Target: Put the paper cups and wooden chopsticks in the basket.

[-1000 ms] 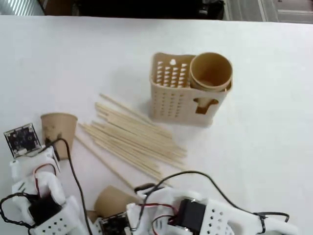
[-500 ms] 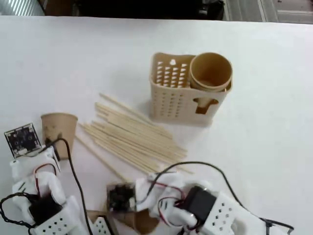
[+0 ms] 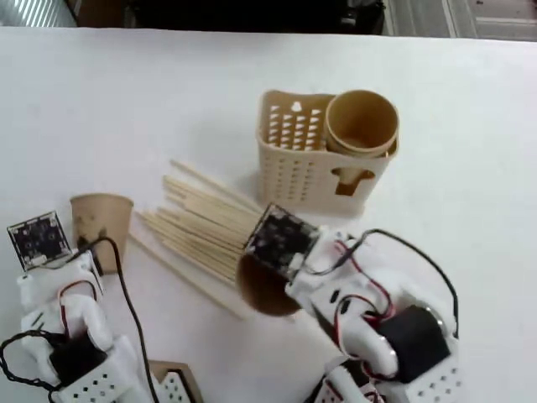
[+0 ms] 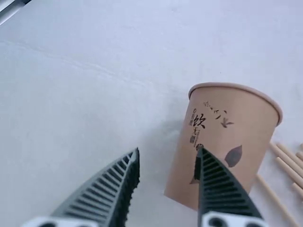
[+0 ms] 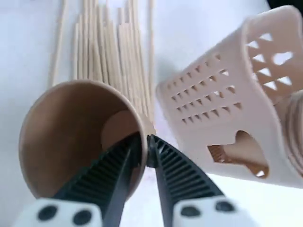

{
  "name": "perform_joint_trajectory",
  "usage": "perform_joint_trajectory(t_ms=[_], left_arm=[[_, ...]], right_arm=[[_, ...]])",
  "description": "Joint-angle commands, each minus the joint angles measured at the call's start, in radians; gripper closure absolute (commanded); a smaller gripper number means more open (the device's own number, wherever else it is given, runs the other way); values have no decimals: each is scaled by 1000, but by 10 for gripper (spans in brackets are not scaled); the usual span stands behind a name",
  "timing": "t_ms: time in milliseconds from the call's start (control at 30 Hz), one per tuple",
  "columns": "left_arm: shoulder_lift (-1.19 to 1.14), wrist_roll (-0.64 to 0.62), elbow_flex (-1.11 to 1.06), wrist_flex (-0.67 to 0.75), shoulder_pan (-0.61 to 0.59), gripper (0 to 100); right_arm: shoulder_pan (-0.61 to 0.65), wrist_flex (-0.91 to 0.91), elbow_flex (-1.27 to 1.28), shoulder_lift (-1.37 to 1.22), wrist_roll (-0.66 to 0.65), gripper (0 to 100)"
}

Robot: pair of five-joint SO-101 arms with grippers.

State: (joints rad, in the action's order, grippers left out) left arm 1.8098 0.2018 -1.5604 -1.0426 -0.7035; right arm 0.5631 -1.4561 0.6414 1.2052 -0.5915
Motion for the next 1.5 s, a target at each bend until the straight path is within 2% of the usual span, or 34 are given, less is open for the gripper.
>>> perform_joint_trajectory(t_ms=[0,133,300,433,700,767,967,1100,1467], left_arm=[[15,-3,5,23,-2,797],[15,-3,5,23,-2,797],[15,-3,5,21,-2,797],[15,-3,5,20,-2,797],[15,-3,3,20,-2,797],[15,-3,3,18,-2,797],[15,-3,3,18,-2,797],[15,-3,3,17,-2,797],[15,-3,3,17,-2,797]], right_arm=[[-45,-7,-160,10,63,978],[-45,-2,-318,8,124,978],[-61,48,-443,7,140,979],[-163,159,-454,-18,140,979],[-366,351,-486,-228,144,979],[-394,367,-535,-277,187,979],[-453,371,-660,-458,226,979],[-513,366,-706,-564,301,979],[-518,320,-710,-699,448,979]])
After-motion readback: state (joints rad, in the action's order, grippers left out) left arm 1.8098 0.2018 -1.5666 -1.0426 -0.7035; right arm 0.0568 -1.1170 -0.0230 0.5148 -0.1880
